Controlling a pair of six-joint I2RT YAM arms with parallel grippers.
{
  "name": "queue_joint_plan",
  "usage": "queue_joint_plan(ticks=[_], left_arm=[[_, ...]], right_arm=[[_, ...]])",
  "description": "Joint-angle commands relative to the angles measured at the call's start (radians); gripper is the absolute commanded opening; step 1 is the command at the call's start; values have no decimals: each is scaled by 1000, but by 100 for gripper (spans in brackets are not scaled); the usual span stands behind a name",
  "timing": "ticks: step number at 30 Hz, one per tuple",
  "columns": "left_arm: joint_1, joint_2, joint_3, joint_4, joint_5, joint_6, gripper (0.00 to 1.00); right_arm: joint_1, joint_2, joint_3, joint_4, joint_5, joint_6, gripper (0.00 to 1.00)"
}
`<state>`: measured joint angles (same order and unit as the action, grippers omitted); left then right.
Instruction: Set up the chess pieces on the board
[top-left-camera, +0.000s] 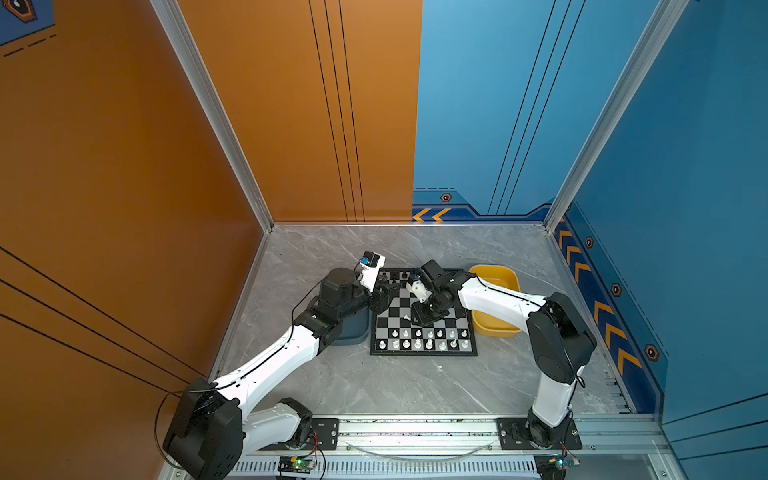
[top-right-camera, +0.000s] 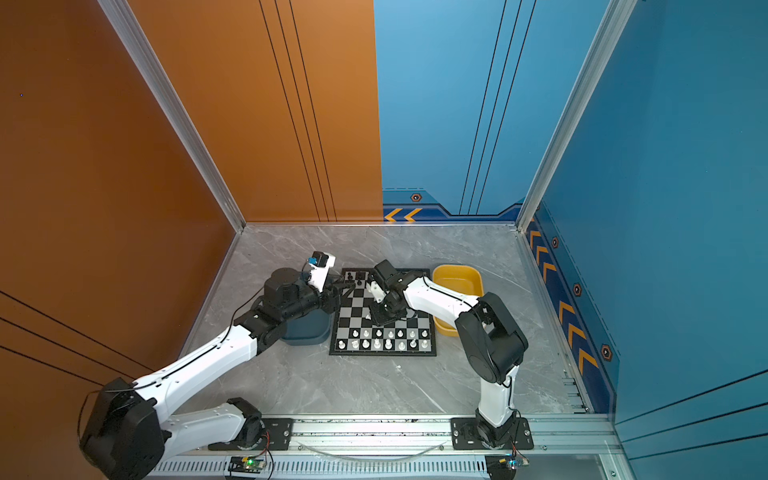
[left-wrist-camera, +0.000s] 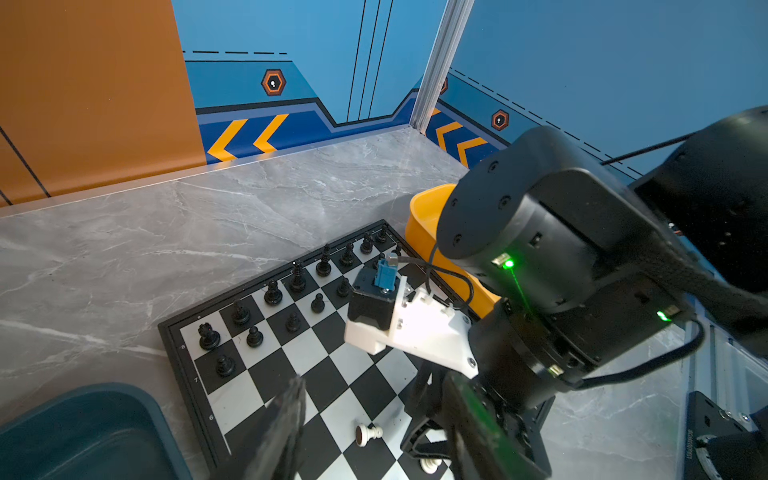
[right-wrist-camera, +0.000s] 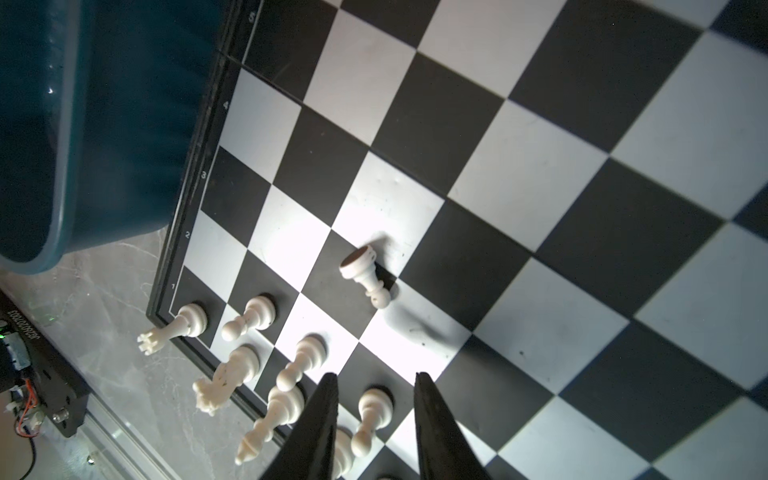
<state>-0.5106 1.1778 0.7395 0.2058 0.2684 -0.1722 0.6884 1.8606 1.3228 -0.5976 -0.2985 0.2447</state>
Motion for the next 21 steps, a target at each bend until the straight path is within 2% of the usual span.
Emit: queue_joint_plan(ticks=[1, 21], left_arm=[[9, -33, -16, -19, -18, 23, 55], [29, -79, -43, -29, -23, 28, 55]], right_arm=[[5, 35, 46, -32, 38, -41, 34], [51, 150, 144, -68, 48, -71, 34]])
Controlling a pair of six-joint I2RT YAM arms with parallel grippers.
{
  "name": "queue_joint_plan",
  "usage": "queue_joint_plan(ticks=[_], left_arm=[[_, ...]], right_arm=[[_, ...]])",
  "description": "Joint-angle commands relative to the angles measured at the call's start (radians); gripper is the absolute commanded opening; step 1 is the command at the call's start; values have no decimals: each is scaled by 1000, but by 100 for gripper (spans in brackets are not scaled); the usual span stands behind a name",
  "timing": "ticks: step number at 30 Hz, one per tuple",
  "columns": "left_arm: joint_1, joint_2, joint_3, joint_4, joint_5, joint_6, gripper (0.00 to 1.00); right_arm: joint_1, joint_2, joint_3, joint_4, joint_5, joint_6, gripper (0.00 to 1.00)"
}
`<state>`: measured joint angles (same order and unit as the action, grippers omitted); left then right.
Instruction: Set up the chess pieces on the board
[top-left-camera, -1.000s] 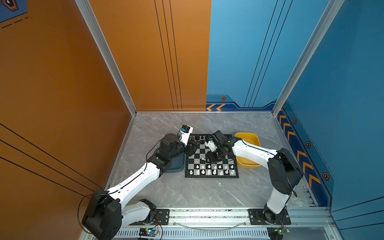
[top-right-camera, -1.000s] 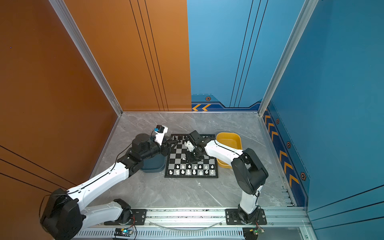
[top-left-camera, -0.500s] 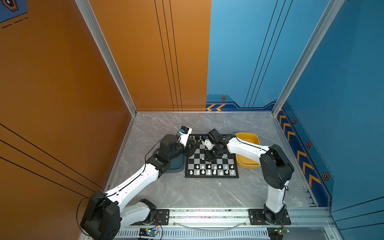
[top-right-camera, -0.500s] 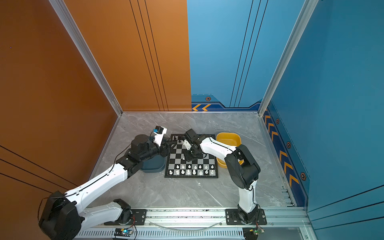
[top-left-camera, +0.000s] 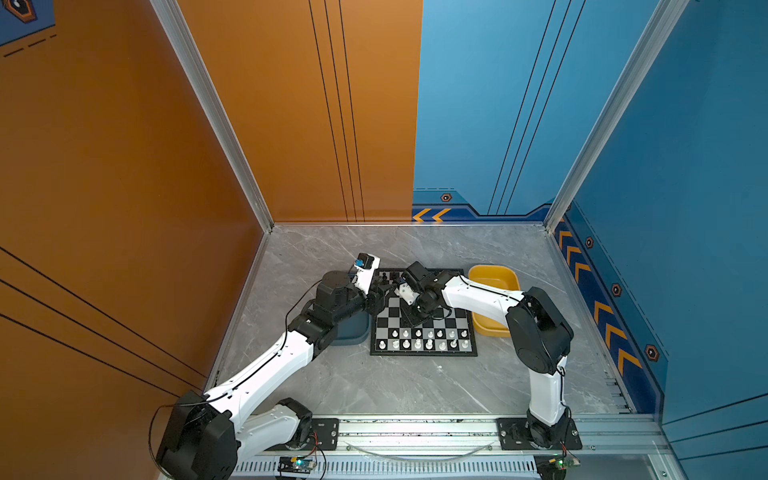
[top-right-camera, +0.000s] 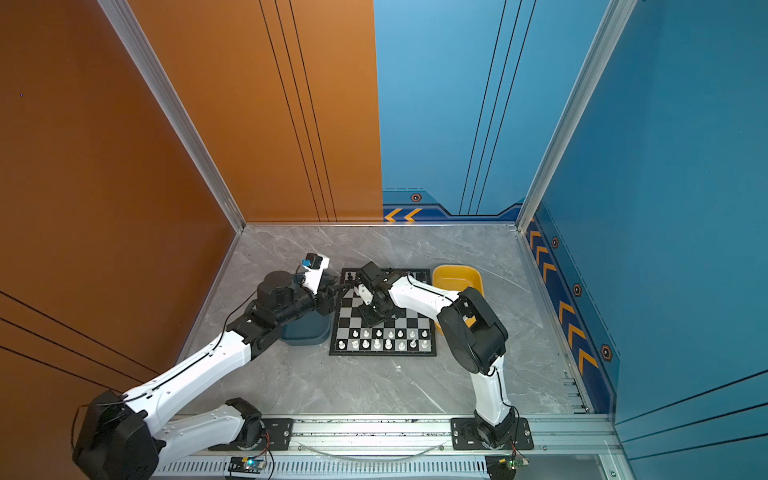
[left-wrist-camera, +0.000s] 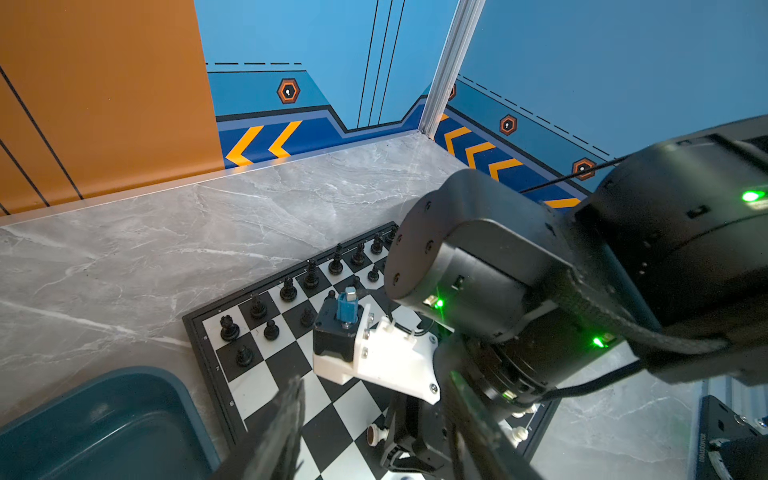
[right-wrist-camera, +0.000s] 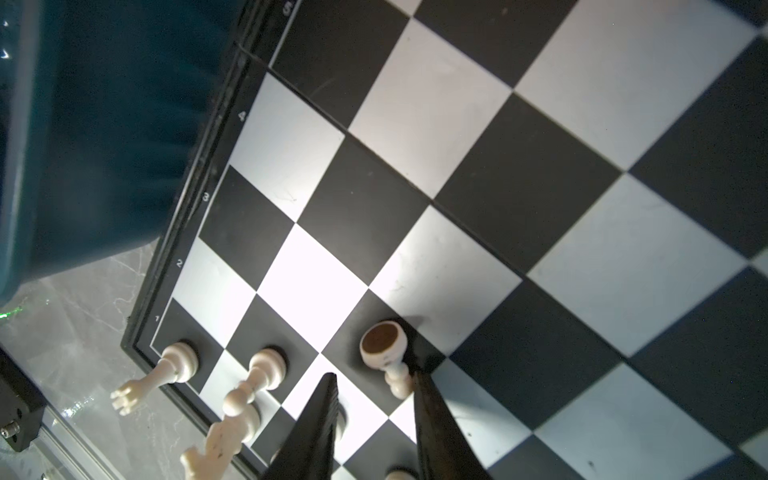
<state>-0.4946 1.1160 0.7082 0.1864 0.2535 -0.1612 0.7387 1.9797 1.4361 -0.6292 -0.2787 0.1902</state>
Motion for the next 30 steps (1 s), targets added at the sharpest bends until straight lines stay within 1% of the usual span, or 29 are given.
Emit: queue_joint_plan(ticks=[1, 3, 16, 21, 24, 30], left_arm=[[13, -20, -13, -10, -7, 16, 55], [14, -21, -14, -11, -6, 17, 55], [21, -27, -23, -7, -5, 15, 55], [24, -33, -29, -7, -6, 14, 55], [27, -39, -33, -7, -8, 15, 55], [36, -61, -45, -7, -10, 15, 55]], right_arm=[[1, 35, 32, -38, 29, -16, 34], [1, 43, 36, -41, 35, -15, 33], [4, 83, 60, -61, 29, 0, 18], [3, 88, 72, -77, 21, 7, 14], [-5, 84, 81, -82, -11, 19, 14], [-33, 63, 82, -84, -121, 65, 13]])
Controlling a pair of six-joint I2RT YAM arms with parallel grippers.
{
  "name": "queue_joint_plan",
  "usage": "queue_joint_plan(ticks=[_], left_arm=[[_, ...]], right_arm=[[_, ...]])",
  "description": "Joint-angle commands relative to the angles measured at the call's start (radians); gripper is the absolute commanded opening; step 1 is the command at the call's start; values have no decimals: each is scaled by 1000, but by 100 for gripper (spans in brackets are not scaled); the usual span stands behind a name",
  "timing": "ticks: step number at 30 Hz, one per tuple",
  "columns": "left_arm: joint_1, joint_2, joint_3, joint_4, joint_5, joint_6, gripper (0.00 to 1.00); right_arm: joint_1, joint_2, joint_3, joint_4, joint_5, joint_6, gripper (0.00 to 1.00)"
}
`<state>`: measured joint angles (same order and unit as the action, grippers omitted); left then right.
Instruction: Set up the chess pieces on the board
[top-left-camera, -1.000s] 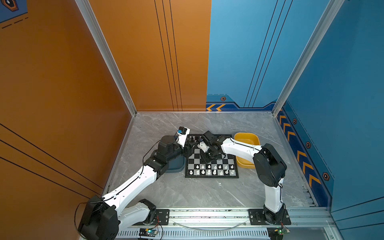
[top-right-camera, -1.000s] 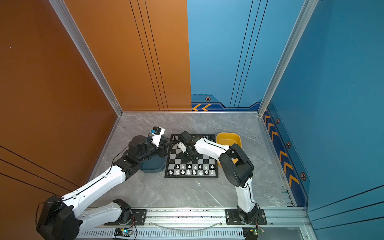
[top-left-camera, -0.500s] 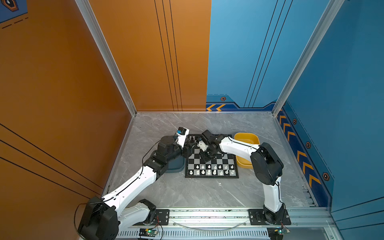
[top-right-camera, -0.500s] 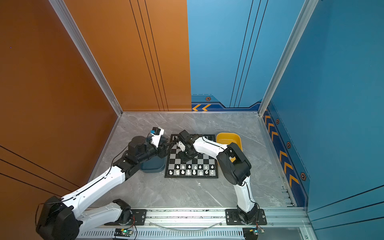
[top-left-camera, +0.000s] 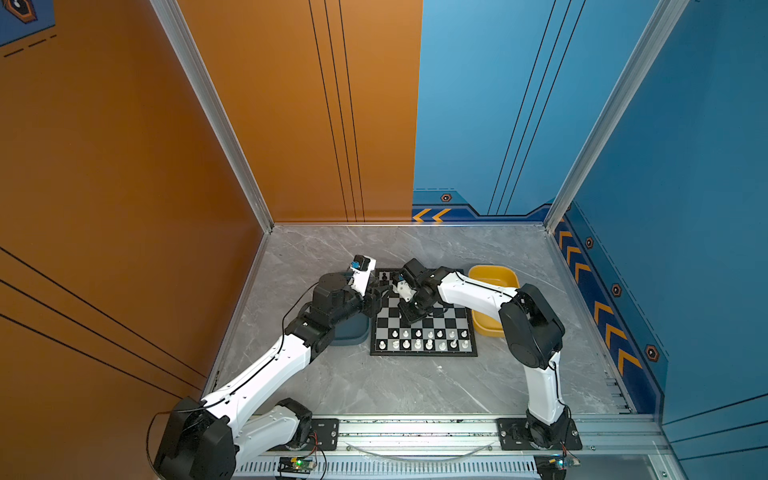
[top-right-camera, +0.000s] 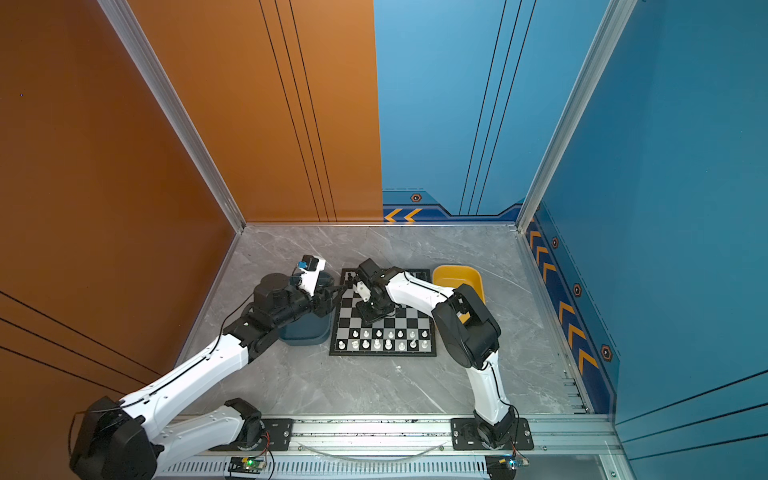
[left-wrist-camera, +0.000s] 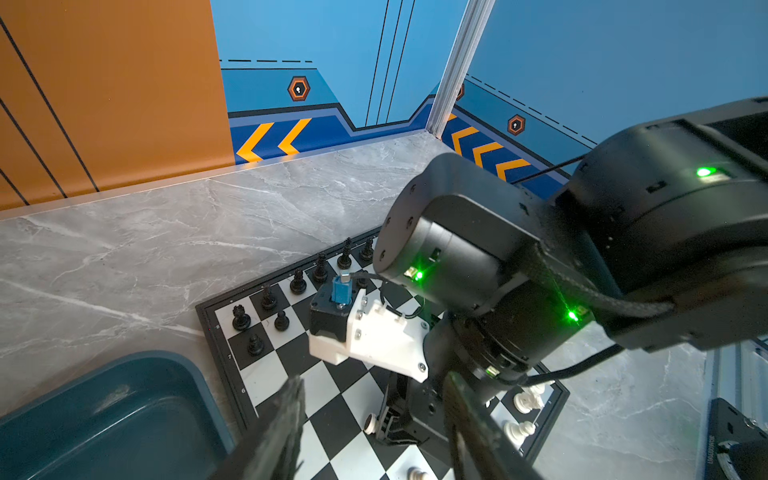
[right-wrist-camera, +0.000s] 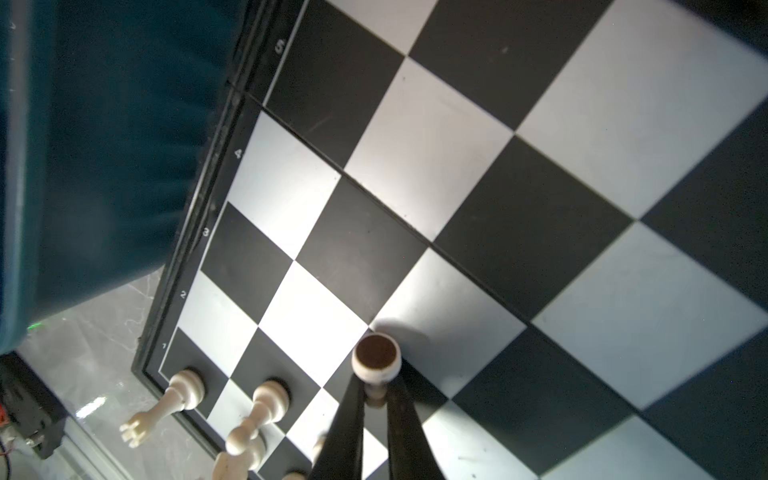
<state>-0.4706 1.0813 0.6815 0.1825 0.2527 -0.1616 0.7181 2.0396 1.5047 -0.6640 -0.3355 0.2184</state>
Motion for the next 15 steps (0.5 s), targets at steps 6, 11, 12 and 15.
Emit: queue_joint_plan(ticks=[6, 11, 12, 15], left_arm=[[26, -47, -37, 5, -15, 12, 55], [35, -67, -46, 4, -13, 12, 55], [37, -71, -48, 5, -13, 11, 55], [42, -78, -51, 3, -11, 10, 55]], right_arm=[[-54, -18, 6, -49, -143, 81, 12], [-68, -27, 11, -48, -214, 122, 12], [-72, -26, 14, -49, -234, 131, 12], [-81, -21, 23, -49, -285, 160, 12]])
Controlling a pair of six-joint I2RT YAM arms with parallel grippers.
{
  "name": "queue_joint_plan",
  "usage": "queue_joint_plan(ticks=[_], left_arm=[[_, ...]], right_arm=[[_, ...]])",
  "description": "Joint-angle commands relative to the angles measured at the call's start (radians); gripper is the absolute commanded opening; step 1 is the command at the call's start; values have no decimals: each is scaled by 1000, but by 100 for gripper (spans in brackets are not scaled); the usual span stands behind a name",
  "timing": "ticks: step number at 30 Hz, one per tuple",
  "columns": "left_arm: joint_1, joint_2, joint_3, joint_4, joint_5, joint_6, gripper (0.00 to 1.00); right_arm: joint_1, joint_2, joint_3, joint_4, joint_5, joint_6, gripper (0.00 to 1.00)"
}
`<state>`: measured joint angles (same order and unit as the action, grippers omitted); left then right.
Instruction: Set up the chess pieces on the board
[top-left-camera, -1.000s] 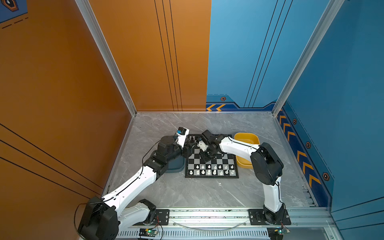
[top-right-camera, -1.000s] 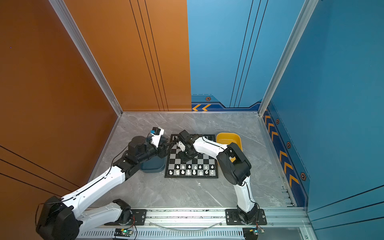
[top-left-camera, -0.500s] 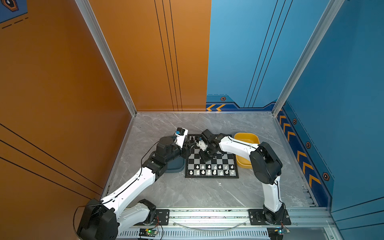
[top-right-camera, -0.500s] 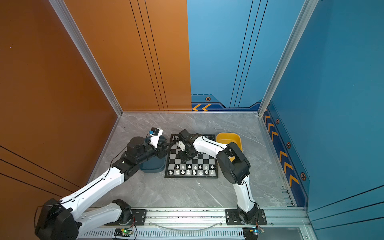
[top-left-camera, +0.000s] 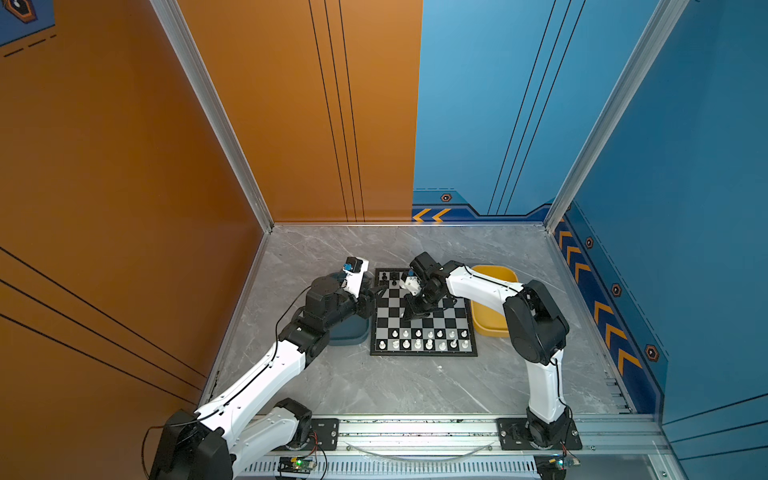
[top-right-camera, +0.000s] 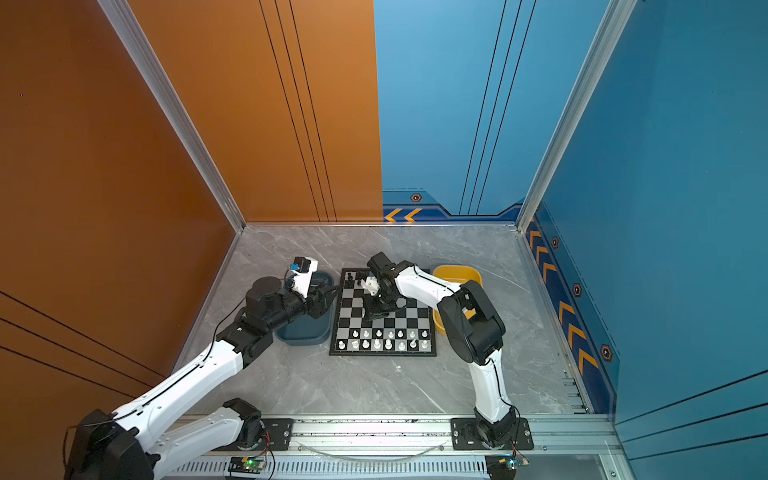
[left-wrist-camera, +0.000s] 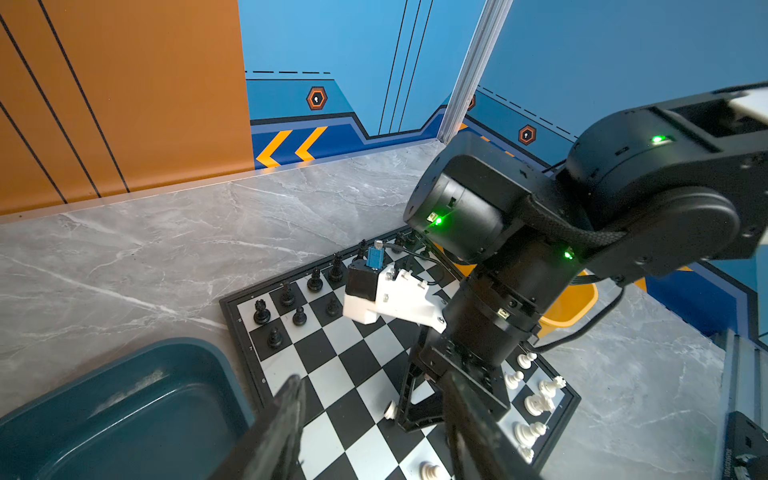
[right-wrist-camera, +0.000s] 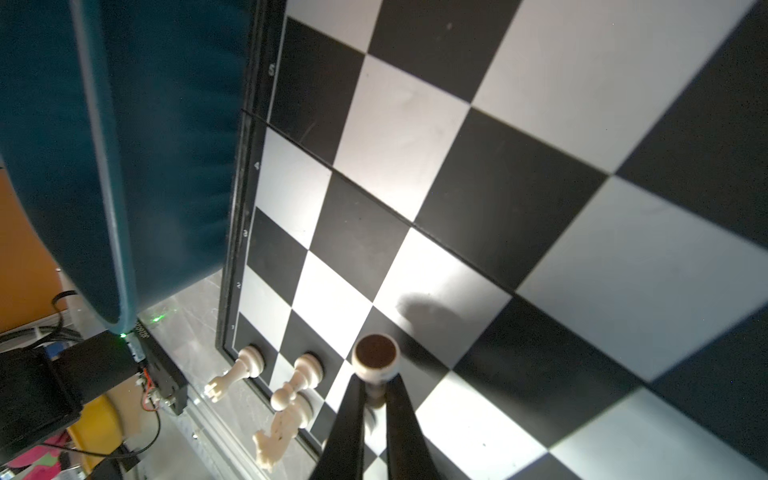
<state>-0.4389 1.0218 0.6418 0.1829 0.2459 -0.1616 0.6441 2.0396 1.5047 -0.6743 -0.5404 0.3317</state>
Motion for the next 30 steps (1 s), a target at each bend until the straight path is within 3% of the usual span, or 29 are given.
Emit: queue_joint_plan(ticks=[1, 12, 30], left_arm=[[12, -19, -11, 1, -4, 13, 55], [29, -25, 0, -16, 6, 7, 53], [99, -20, 7, -5, 76, -29, 53]], right_arm=[[-10, -20, 25, -41, -94, 55, 12], [-30, 15, 92, -171, -177, 146, 12], [-36, 77, 227, -444, -135, 173, 13]])
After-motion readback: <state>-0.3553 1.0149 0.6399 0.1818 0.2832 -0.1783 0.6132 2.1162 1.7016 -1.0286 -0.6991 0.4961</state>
